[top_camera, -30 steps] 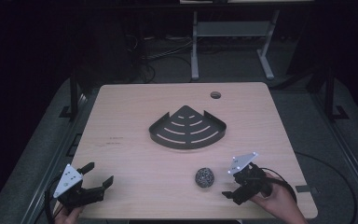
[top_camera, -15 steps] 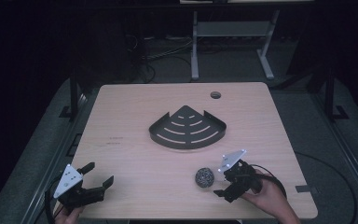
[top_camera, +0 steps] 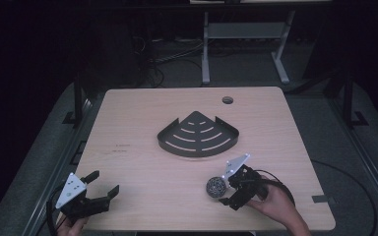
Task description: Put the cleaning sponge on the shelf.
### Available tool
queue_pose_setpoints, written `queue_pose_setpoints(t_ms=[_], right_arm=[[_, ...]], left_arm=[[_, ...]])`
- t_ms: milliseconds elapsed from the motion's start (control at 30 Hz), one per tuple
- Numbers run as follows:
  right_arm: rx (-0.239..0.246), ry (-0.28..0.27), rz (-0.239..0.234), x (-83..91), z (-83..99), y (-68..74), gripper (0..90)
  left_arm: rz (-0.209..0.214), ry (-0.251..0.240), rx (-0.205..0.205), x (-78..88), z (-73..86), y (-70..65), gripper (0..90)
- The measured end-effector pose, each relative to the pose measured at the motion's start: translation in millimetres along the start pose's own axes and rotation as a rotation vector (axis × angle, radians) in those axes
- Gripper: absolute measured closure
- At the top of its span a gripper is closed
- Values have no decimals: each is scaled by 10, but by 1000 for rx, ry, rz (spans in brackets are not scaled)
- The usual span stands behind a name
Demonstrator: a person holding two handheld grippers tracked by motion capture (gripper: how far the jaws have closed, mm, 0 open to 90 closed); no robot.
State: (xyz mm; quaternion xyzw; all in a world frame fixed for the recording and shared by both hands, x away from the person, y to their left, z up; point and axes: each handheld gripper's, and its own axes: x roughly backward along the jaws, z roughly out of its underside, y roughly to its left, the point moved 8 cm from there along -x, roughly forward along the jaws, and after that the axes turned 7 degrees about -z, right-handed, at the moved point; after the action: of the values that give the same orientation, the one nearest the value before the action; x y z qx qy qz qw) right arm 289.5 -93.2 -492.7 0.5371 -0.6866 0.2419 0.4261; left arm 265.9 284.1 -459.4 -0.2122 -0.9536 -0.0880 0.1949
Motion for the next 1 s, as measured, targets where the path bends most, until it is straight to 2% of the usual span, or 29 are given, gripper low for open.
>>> queue_pose_setpoints(t_ms=[167,500,833,1000], right_arm=[[14,19,-3,-62,-68,-17,144],[0,48,-37,-173,-145,-99,145],[-10,77,-62,-284,-147,-150,150],[-16,96,-79,-324,-136,-162,193]], left_arm=[[-2,-3,2,1,-6,4,133],[0,-5,-1,7,-13,5,132],[1,-6,0,5,-14,2,133],[-1,-6,2,8,-13,5,133]])
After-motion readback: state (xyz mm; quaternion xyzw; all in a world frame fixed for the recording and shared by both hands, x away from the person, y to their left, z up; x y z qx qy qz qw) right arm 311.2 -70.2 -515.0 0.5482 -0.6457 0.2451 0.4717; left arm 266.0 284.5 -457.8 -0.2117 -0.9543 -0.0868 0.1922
